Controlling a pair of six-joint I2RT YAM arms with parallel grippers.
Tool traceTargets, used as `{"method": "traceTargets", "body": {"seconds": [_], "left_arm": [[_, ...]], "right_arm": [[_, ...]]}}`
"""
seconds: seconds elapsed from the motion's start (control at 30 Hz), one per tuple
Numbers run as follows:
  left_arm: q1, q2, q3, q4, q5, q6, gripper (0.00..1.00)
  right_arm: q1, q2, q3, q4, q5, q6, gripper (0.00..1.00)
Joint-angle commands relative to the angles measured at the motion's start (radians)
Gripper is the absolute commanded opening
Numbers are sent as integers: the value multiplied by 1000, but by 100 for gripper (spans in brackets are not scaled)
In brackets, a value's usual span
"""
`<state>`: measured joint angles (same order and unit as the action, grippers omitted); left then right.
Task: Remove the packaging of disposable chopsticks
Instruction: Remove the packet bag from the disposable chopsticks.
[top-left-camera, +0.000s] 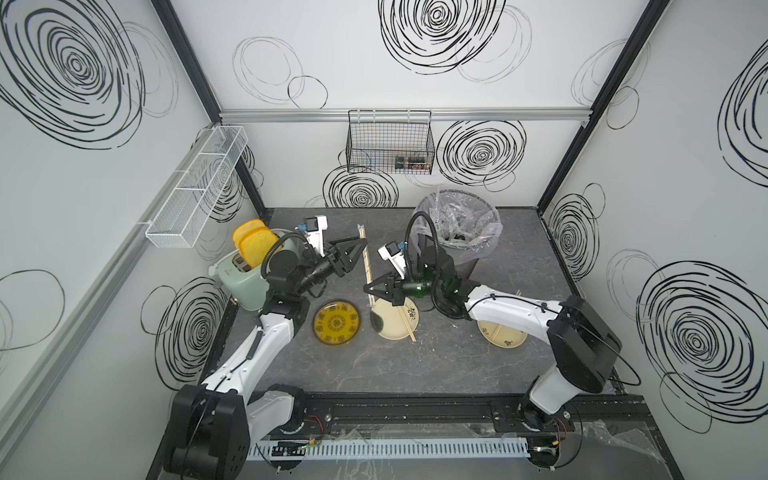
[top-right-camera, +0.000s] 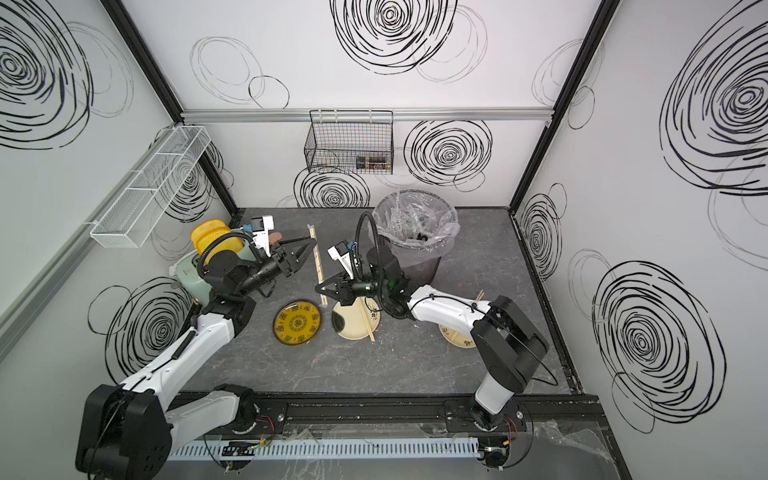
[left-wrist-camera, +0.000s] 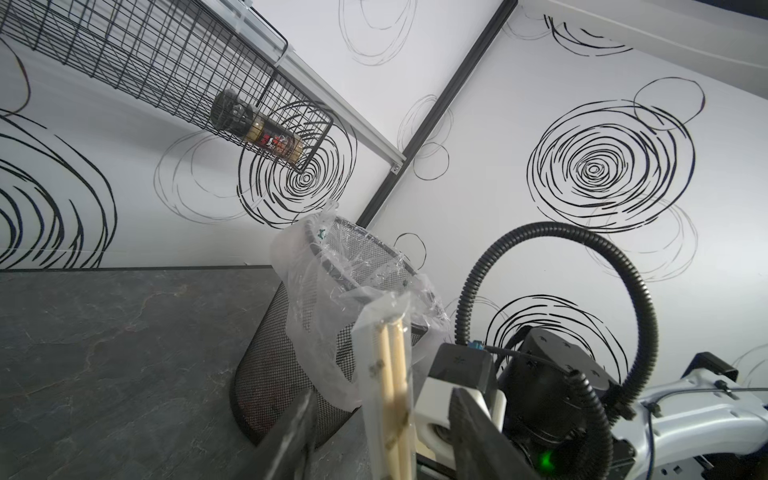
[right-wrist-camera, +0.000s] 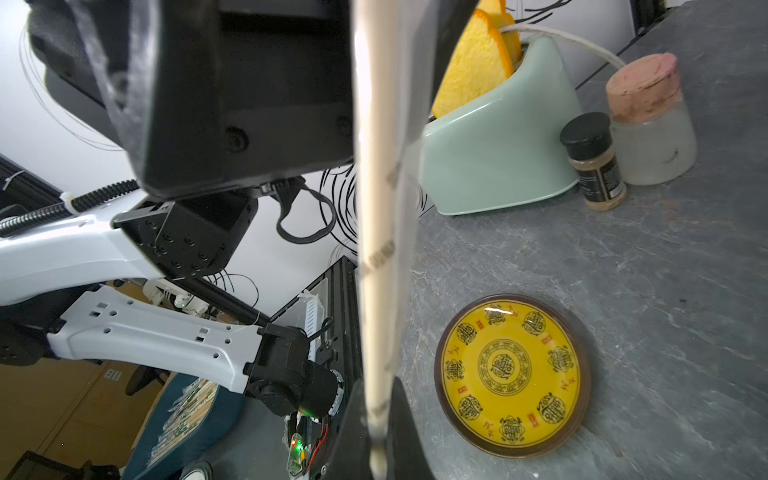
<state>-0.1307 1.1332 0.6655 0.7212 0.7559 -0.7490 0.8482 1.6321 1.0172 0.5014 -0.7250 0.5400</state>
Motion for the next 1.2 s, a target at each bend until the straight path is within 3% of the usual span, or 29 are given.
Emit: {"method": "traceTargets", "body": {"seconds": [0.0,0.33,0.63,0.77,1.17], "left_arm": [[9,7,-7,96,38,-30,54],[-28,8,-26,83,49,-33,0],[-56,-59,-145,117,62,-80,0],[-85,-85,-197,98,57,-64,8],[-215,-122,-290,67,-56,-47,10]], "right_arm": [[18,-51,-5,50,-36,-24,0],[-2,-81,-7,25,-22,-53,0],[-40,-112,-6,56,-37,-56,0],[-44,-122,9,58,-40,-59,0],[-45,-149,4,72,-15,-53,0]]}}
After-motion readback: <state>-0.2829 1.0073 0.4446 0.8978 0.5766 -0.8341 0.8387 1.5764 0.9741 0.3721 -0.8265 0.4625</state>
